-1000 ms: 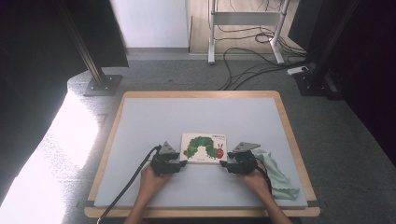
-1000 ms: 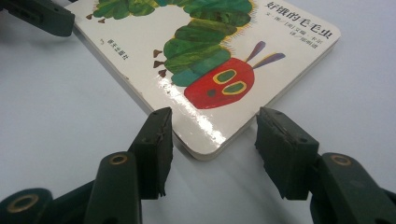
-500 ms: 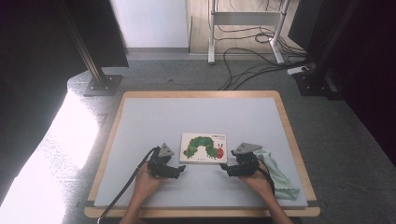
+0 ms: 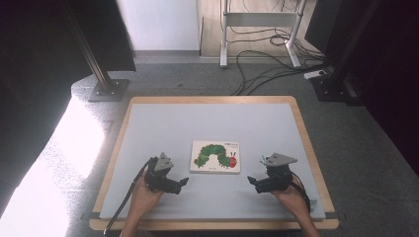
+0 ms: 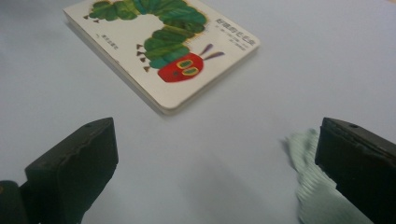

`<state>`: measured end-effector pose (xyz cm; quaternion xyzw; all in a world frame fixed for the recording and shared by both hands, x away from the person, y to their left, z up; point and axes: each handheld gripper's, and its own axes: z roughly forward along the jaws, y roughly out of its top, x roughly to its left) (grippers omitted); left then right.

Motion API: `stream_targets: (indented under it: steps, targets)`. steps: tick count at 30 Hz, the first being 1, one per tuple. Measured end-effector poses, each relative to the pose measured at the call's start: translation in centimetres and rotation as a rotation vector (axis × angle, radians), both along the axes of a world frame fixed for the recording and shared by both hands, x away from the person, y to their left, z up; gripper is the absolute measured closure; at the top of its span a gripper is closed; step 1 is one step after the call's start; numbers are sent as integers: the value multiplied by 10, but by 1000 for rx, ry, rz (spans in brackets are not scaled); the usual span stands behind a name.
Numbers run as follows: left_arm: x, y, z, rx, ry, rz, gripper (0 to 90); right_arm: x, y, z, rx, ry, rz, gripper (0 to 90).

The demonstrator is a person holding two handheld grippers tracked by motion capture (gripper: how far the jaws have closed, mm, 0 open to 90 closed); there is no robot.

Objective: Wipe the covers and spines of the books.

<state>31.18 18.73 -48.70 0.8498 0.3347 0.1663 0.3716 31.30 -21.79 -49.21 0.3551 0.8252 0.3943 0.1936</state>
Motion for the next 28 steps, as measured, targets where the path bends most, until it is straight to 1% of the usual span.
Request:
stream_targets:
  steps: [1, 5, 7, 9, 12, 14, 16, 18, 19, 20, 21, 22, 23, 28]
  targets:
    - [-1, 2, 0, 1, -2, 3, 0, -2, -5, 1, -8, -8, -12, 0]
    - [-5, 15, -2, -7, -1, 34, 0, -9, -21, 1, -23, -6, -47, 0]
    - [-6, 23, -7, -10, 5, 57, 0, -11, -30, -1, -28, -7, -74, 0]
    - [-5, 28, -12, -7, 11, 77, 0, -12, -40, -7, -29, 5, -101, 0]
    - [-4, 33, -23, 16, 22, 94, 0, -12, -52, -18, -22, 30, -141, 0]
    - [-3, 33, -32, 47, 23, 89, 0, -11, -58, -26, -36, 53, -158, 0]
    - [0, 30, -40, 91, 37, 81, 0, -9, -61, -34, -48, 78, -168, 0]
    - [2, 31, -40, 75, 63, 80, 0, -7, -62, -41, -50, 108, -173, 0]
    - [3, 31, -41, 72, 68, 80, 0, -5, -63, -42, -47, 122, -176, 0]
    - [4, 32, -41, 68, 79, 81, 0, -5, -63, -42, -50, 123, -179, 0]
    - [6, 33, -41, 54, 107, 81, 0, -5, -62, -42, -53, 124, -178, 0]
    - [7, 35, -41, 44, 118, 81, 0, -5, -63, -42, -51, 125, -177, 0]
    - [7, 34, -42, 50, 112, 81, 0, -5, -63, -42, -50, 124, -177, 0]
    - [6, 34, -42, 49, 112, 83, 0, -6, -63, -43, -49, 117, -181, 0]
